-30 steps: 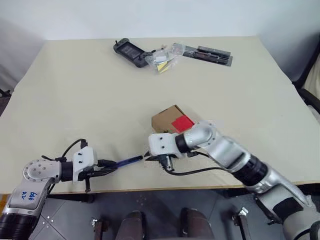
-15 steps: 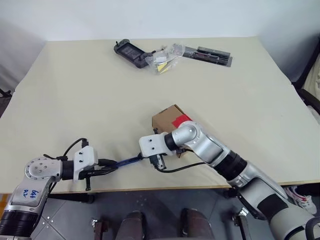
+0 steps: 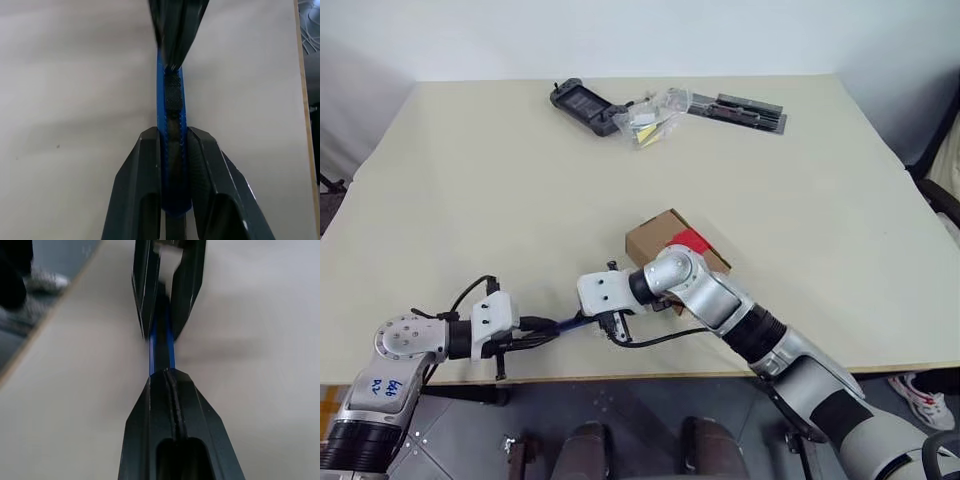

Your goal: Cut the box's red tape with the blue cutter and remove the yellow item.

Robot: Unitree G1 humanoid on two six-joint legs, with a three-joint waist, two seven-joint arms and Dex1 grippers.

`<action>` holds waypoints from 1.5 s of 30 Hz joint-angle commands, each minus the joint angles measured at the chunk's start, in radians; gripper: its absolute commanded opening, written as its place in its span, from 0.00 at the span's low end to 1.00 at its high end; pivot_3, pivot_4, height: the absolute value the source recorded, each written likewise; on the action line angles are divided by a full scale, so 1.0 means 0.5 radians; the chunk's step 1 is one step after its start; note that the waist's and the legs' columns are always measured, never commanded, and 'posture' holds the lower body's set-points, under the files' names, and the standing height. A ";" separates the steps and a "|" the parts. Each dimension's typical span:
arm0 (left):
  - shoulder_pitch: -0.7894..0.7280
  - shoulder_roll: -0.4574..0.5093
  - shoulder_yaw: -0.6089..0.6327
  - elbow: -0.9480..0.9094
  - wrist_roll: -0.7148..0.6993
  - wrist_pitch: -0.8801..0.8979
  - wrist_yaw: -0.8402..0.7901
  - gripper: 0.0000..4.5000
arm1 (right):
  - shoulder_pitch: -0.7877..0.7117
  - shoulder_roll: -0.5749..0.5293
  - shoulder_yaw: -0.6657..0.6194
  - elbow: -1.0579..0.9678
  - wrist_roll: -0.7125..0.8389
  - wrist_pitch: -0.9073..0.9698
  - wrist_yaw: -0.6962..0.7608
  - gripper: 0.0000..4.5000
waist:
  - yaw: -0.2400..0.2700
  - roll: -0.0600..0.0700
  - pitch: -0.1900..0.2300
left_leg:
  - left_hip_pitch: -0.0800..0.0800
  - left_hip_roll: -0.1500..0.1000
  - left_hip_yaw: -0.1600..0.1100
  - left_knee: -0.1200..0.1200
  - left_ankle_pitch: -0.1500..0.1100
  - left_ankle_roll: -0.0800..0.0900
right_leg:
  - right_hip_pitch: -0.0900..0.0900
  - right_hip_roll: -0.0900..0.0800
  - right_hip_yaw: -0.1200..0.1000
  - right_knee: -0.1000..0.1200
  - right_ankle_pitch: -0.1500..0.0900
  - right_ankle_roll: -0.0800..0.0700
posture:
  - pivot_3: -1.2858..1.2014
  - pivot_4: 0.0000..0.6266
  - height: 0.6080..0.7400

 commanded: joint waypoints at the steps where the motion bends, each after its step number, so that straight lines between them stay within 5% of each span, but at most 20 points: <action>1: -0.026 -0.062 0.044 0.052 -0.007 -0.127 0.050 0.09 | 0.000 -0.044 -0.218 -0.310 0.208 0.310 0.036 0.01 | 0.000 0.000 0.000 | 0.000 0.000 0.000 0.000 0.000 0.000 | -0.001 0.000 0.000 0.000 0.000 0.000 | 0.52 0.24 1.00; 5: -0.170 -0.222 0.186 0.200 -0.062 -0.486 0.156 0.09 | -0.163 -0.125 -0.724 -0.566 0.600 1.122 -0.076 0.21 | 0.003 -0.002 0.001 | -0.005 0.001 -0.001 0.004 0.000 0.000 | -0.002 0.001 0.000 0.000 0.000 0.000 | 0.52 0.24 1.00; 9: -0.321 -0.374 0.229 0.352 -0.044 -0.805 0.244 0.09 | -0.313 -0.393 -0.822 -0.502 0.658 1.300 -0.034 0.52 | 0.002 -0.005 -0.001 | -0.005 0.001 -0.001 0.006 -0.003 0.001 | -0.001 0.001 0.000 -0.001 0.001 -0.001 | 0.52 0.24 1.00; 15: -0.498 -0.490 0.161 0.497 0.024 -1.059 0.290 0.09 | -0.505 -0.491 -0.876 -0.279 0.728 1.412 -0.047 0.99 | -0.053 -0.006 -0.001 | -0.005 0.002 0.004 0.004 -0.006 0.002 | -0.004 0.001 0.000 -0.002 0.001 0.000 | 0.52 0.24 1.00; 36: -0.717 -0.683 0.002 0.705 0.103 -1.344 0.435 0.09 | -0.780 -0.337 -0.578 0.200 0.724 1.444 0.093 0.99 | -0.052 -0.007 -0.001 | -0.006 0.002 0.004 0.007 -0.006 0.002 | -0.003 0.001 0.000 -0.003 0.001 0.001 | 0.52 0.24 1.00; 39: -0.718 -0.679 -0.004 0.704 0.102 -1.351 0.447 0.09 | -0.779 -0.337 -0.536 0.211 0.719 1.457 0.114 0.86 | -0.054 -0.007 -0.001 | -0.007 0.002 0.004 0.007 -0.006 0.002 | -0.003 0.001 0.000 -0.003 0.001 0.001 | 0.52 0.24 1.00; 45: -0.715 -0.674 -0.013 0.705 0.106 -1.367 0.462 0.09 | -0.782 -0.317 -0.535 0.236 0.729 1.454 0.111 0.37 | -0.054 -0.007 -0.001 | -0.007 0.002 0.004 0.007 -0.006 0.002 | -0.003 0.001 0.000 -0.003 0.001 0.001 | 0.52 0.24 1.00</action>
